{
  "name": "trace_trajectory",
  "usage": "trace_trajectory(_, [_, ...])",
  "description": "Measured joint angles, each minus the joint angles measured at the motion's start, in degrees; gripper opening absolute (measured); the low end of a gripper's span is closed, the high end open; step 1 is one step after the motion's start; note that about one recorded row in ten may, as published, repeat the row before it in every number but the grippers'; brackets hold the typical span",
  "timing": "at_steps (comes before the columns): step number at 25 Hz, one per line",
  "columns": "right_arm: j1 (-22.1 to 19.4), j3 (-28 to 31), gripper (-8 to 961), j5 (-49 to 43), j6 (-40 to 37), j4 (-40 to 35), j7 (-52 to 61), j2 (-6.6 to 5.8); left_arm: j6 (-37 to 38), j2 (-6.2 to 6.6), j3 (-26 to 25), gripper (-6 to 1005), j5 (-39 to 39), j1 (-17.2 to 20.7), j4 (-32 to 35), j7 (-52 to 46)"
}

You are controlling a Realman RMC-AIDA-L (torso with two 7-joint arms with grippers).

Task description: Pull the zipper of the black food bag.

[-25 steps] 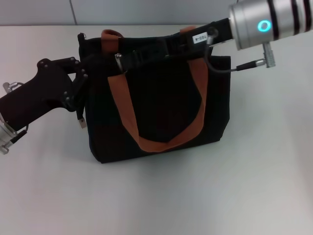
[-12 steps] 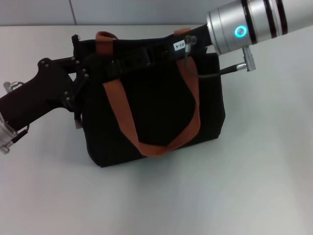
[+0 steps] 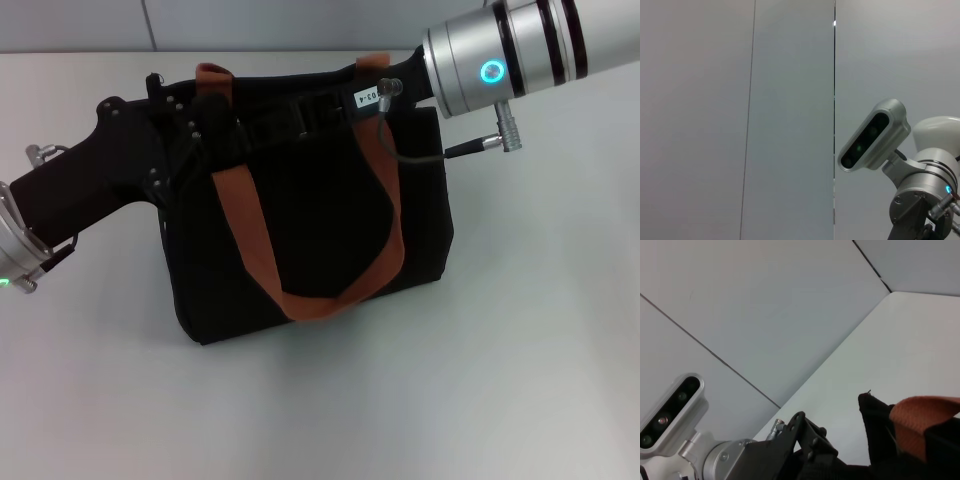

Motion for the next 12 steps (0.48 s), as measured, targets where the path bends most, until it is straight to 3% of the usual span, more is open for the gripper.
trace_trajectory(12, [-0.48,0.23,417,0.22,0.25,-0.18,-1.62,0.33,0.23,0.01,0.44,35,-0.53,-1.87,-1.59,-0.23])
